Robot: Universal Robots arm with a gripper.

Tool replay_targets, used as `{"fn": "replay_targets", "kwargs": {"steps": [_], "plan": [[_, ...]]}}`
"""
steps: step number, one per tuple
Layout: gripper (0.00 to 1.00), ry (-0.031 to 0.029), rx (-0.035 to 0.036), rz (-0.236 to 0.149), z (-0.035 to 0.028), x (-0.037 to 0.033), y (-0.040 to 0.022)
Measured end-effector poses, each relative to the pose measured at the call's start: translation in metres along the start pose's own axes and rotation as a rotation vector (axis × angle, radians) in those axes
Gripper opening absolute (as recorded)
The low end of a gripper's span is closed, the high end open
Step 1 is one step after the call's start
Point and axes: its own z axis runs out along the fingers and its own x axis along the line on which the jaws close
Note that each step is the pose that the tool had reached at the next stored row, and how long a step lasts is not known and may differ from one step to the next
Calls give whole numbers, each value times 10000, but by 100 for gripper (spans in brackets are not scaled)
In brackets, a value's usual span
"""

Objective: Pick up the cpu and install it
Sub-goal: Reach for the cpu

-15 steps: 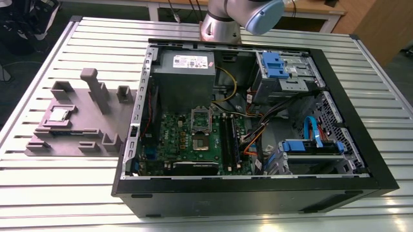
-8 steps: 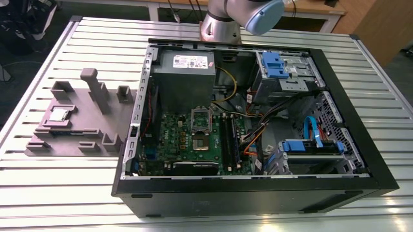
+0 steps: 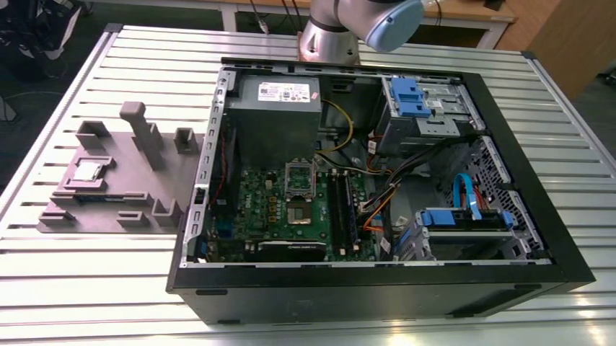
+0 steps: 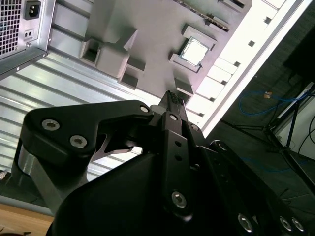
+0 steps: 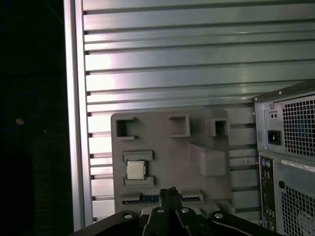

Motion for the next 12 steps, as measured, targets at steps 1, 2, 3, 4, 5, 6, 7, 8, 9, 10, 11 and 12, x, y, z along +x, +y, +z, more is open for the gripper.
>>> {"fn": "replay_targets", "kwargs": {"steps": [1,2,3,4,5,6,7,8,9,10,11,12], "plan": [[11,0,0,0,0,4,0],[11,0,0,0,0,9,0],[11,0,0,0,0,13,-1],[11,0,0,0,0,17,-1],[11,0,0,0,0,21,-2],[11,1,0,0,0,25,-2],[11,0,0,-1,0,27,-2],[11,0,-1,-1,0,27,-2],[11,0,0,-1,0,27,-2],[11,0,0,0,0,28,-2],[11,1,0,0,0,28,-2],[11,0,0,0,0,29,-2]]}}
